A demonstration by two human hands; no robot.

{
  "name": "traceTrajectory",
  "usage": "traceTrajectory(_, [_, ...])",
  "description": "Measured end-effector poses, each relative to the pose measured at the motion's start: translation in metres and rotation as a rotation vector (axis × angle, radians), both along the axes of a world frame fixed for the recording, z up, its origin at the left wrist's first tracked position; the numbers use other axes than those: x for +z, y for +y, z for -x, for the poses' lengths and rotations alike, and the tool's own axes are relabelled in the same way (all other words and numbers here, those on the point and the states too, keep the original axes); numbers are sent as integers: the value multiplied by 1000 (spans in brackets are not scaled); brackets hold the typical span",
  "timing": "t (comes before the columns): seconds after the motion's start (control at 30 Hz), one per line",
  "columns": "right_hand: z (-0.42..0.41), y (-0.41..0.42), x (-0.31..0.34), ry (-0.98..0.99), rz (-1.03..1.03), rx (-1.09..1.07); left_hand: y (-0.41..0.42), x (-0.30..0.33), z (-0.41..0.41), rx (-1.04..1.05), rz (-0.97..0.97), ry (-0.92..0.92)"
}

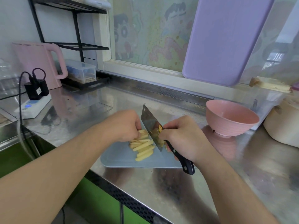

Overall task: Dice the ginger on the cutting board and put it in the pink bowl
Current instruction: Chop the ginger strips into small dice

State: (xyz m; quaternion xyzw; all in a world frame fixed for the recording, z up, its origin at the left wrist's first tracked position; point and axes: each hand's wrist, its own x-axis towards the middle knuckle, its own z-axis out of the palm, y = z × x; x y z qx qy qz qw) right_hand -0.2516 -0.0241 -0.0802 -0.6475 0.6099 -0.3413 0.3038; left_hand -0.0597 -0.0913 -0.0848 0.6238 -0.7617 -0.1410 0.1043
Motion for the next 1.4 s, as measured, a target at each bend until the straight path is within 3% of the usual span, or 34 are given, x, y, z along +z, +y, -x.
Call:
traceTrajectory(0.23, [-1,-1,-1,10,3,-3,1,-6,2,-49,52,-40])
traceTrajectory(0.5, [0,-2,-2,10,-2,-5,2,-3,7,-88,69,-193])
traceTrajectory(0.73, [1,-3,-3,1,-7,-4,1,-1,-5,0,183,-409])
traceTrajectory(1.0, [1,-3,-3,-10,-16,1,-1,-5,-31,78,39,-165])
traceTrajectory(1.17, [1,-3,-2,-19,-23,-1,29,6,-21,-74,113,46])
traceTrajectory(1.3, [1,-3,-2,-24,-25,-1,53,3,-8,-160,-83,-187])
traceTrajectory(1.4, [1,-2,-2,-20,-26,-3,51,-4,-9,-165,-60,-179])
